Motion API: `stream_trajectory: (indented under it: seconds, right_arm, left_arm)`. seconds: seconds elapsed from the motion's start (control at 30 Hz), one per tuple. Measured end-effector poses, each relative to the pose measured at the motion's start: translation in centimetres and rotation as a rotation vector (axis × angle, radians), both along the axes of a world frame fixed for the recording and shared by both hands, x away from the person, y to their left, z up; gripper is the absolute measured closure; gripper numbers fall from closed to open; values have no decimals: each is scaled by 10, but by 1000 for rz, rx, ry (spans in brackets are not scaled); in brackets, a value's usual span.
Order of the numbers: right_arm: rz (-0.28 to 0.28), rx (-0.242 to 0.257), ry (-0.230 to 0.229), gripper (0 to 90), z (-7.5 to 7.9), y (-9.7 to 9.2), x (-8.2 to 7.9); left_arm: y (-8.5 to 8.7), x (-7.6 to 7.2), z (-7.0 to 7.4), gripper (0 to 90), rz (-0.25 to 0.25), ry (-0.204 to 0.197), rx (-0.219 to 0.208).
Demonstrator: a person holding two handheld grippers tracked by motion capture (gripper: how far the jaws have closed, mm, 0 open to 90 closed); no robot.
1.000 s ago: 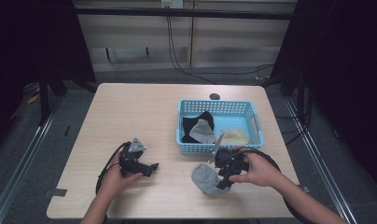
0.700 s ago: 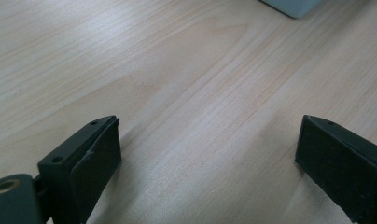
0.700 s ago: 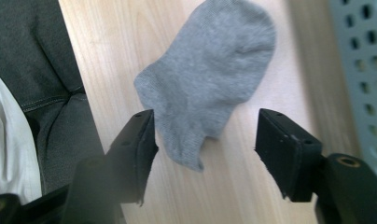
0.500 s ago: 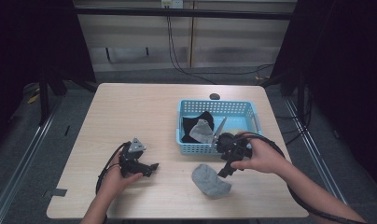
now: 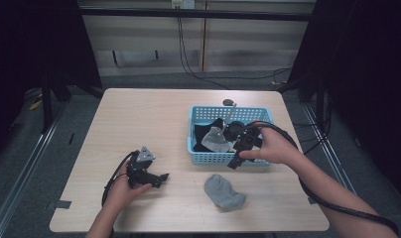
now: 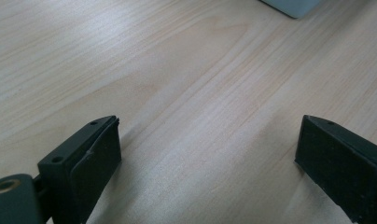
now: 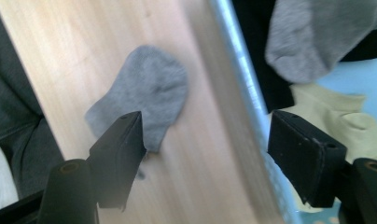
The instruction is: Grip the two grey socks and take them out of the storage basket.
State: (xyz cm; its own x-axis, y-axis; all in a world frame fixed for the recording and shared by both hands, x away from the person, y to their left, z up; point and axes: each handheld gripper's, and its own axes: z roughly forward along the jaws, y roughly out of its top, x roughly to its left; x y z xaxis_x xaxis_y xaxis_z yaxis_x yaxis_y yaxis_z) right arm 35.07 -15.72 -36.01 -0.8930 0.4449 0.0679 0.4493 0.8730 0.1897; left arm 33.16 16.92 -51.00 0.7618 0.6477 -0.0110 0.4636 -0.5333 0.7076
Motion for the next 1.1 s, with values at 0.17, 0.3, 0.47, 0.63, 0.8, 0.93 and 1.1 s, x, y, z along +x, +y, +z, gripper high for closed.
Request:
stream_trajectory:
  seconds: [0.17,0.3,0.47,0.63,0.8,0.93,1.1]
  right_arm:
    - [-52,0,-22,266,-2,0,19]
    - [-92,3,-29,266,-6,1,33]
    - [-132,-2,-50,269,-10,3,50]
    - [-185,21,-57,272,-15,4,66]
    - [-223,32,-52,270,-28,9,78]
    - [-249,11,-64,270,-38,13,85]
    - [-301,41,-75,291,-49,13,96]
  left_arm:
    - [-1,0,0,61,7,0,-10]
    - [-1,0,-1,61,9,3,-13]
    - [-1,0,-1,61,9,2,-14]
    - [-1,0,0,61,6,-1,-10]
    - [-1,-1,0,61,5,1,-12]
    - [-1,-1,-1,61,5,2,-13]
    - [-1,-1,0,61,4,3,-10]
